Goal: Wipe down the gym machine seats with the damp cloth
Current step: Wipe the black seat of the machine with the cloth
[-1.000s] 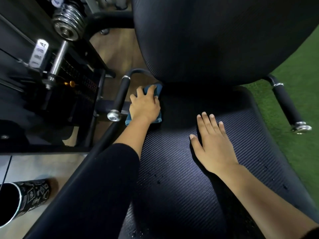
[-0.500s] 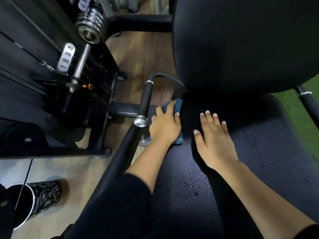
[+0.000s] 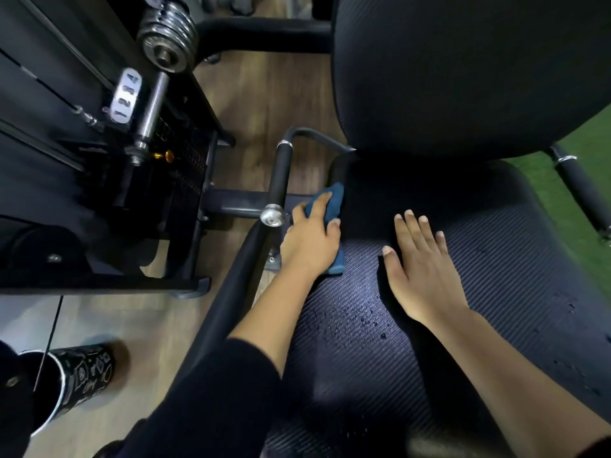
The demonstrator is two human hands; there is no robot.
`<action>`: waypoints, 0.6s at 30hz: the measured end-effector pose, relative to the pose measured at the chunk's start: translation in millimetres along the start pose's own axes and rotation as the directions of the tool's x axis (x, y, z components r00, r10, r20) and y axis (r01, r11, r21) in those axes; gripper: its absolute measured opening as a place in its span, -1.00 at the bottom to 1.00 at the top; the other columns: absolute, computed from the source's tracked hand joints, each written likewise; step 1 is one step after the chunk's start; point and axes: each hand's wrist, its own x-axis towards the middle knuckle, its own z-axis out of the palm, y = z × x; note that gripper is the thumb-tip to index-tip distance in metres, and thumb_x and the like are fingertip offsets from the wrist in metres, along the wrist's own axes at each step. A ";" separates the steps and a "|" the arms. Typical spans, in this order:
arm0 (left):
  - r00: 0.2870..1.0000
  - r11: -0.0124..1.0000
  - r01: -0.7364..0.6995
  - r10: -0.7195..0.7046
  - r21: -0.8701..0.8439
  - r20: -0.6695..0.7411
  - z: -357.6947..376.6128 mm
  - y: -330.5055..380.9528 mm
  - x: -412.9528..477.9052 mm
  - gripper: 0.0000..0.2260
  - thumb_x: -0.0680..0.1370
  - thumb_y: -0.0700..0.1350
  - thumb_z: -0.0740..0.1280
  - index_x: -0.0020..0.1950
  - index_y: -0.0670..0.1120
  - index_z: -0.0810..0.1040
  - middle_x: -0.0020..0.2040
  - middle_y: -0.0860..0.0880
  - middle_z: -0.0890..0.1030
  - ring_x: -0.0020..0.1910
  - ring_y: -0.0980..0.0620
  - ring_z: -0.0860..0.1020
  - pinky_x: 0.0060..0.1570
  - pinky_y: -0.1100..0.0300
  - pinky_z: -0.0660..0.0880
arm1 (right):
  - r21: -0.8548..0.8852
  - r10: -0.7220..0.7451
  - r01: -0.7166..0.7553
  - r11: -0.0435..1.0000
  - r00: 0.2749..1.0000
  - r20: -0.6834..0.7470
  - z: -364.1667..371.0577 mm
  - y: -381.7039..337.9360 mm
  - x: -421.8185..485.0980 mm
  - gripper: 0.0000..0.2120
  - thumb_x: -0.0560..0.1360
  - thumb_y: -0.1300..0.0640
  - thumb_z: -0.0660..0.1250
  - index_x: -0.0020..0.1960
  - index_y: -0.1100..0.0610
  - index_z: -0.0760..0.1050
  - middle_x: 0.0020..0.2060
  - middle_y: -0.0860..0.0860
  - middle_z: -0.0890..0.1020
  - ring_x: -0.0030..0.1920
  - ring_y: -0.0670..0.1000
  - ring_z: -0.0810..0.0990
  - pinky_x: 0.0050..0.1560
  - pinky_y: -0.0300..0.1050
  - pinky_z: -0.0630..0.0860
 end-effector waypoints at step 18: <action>0.952 0.916 -0.130 0.222 0.381 -0.211 -1.7 -42.6 -173.0 -0.62 0.57 -0.01 0.21 0.40 0.06 0.39 0.44 -0.07 0.34 0.19 -0.18 0.44 -0.07 -0.06 0.54 | -0.032 -0.029 0.028 0.999 0.999 -0.030 -7.9 30.5 -93.9 -0.28 0.48 -0.17 -0.29 0.55 0.15 -0.01 0.54 0.05 0.00 0.54 0.03 -0.12 0.52 0.02 -0.15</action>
